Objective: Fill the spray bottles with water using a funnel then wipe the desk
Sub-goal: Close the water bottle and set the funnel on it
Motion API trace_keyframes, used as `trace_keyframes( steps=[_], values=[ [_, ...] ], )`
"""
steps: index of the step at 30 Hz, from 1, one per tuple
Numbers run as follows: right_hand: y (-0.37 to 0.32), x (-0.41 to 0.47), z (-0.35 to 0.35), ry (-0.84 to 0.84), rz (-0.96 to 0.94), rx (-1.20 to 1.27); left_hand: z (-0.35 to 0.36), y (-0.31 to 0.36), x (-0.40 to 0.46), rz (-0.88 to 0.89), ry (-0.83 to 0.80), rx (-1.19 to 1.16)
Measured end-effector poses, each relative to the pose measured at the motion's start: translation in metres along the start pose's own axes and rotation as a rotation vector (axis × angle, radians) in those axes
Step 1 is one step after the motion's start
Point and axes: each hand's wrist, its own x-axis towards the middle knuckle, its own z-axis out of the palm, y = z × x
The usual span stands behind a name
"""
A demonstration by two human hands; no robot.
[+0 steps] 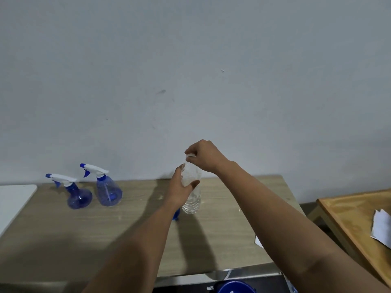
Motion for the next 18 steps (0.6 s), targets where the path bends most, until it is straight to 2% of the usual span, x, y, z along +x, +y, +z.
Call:
trace_keyframes(
  steps=[3, 9, 15, 18],
  values=[
    [0.004, -0.001, 0.005, 0.041, 0.034, 0.052, 0.001, -0.001, 0.000, -0.005, 0.001, 0.003],
    [0.012, -0.008, 0.025, 0.282, 0.091, 0.182, 0.000, 0.002, 0.000, 0.009, -0.013, 0.010],
    [0.014, -0.009, 0.019, 0.104, 0.075, 0.130, 0.000, 0.002, 0.000, 0.013, -0.011, -0.004],
    [0.024, -0.012, 0.017, 0.135, 0.118, 0.277, 0.004, 0.003, -0.001, 0.030, -0.010, -0.020]
  ],
)
